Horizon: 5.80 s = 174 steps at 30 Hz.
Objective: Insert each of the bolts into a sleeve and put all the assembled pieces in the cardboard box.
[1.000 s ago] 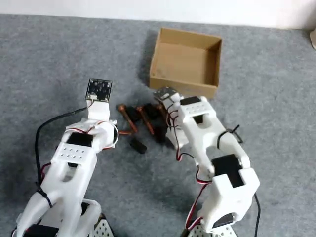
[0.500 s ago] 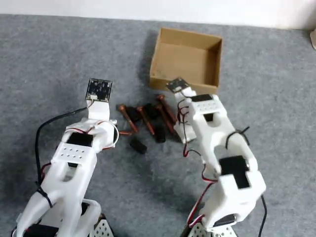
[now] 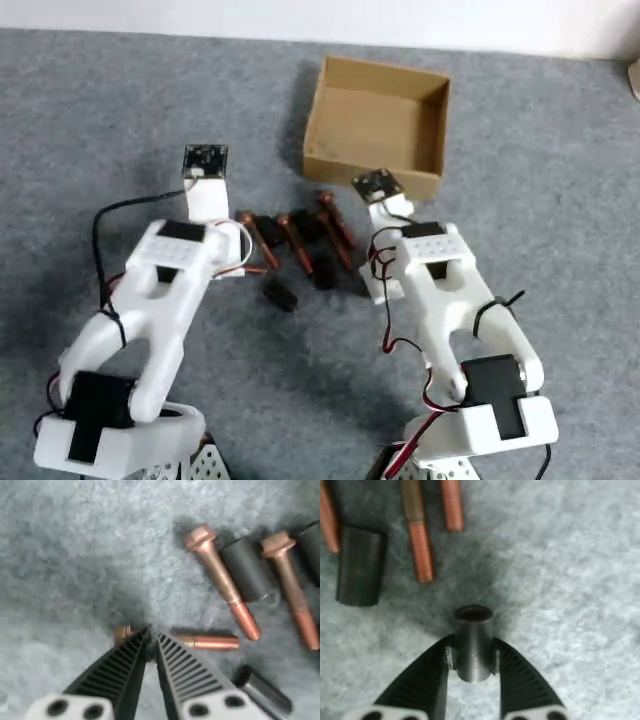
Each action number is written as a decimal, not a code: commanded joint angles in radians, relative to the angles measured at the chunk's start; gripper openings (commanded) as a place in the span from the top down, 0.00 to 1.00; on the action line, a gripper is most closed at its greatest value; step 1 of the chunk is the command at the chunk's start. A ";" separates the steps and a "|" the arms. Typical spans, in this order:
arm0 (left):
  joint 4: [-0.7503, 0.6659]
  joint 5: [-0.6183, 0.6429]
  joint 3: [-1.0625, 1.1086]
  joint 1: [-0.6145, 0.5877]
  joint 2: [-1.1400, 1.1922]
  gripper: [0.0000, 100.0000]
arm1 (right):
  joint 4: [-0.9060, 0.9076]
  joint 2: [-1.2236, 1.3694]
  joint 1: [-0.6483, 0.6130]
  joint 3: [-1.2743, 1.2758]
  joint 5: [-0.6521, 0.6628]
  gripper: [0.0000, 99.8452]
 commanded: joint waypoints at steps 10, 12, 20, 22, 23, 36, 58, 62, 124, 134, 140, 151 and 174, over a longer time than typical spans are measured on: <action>0.029 0.084 -0.047 0.071 -0.079 0.88 | -0.068 -0.044 0.010 0.007 -0.011 1.00; 0.063 0.127 -0.047 0.058 -0.090 0.81 | -0.068 -0.044 0.010 0.007 -0.011 1.00; 0.075 0.405 -0.027 -0.073 -0.088 0.78 | -0.124 -0.042 0.008 0.007 -0.011 1.00; 0.077 0.419 -0.001 -0.067 -0.096 0.77 | -0.124 -0.042 0.007 0.007 -0.011 1.00; 0.078 0.420 0.004 -0.067 -0.097 0.77 | -0.124 -0.042 0.007 0.007 -0.011 1.00; 0.149 0.543 0.004 -0.036 -0.097 0.77 | -0.125 -0.041 0.007 0.008 -0.011 1.00; 0.057 0.758 -0.007 -0.073 0.018 0.78 | -0.117 0.096 0.013 -0.056 -0.011 1.00; 0.051 0.760 -0.102 -0.073 0.194 0.78 | -0.117 0.097 0.013 -0.056 -0.011 1.00; -0.520 0.287 0.128 0.208 -0.727 1.00 | -0.673 -1.572 -0.285 0.941 -0.018 1.00; -0.479 0.095 0.387 0.386 -1.102 1.00 | -0.668 -1.774 -0.280 1.132 -0.017 1.00; -0.640 0.092 0.478 0.386 -1.125 1.00 | -0.668 -1.773 -0.280 1.135 -0.015 1.00; -0.652 0.098 0.410 0.458 -1.130 1.00 | -0.668 -1.765 -0.280 1.135 -0.014 1.00; -0.456 0.091 0.444 0.461 -1.382 1.00 | -0.647 -1.773 -0.278 1.136 -0.012 1.00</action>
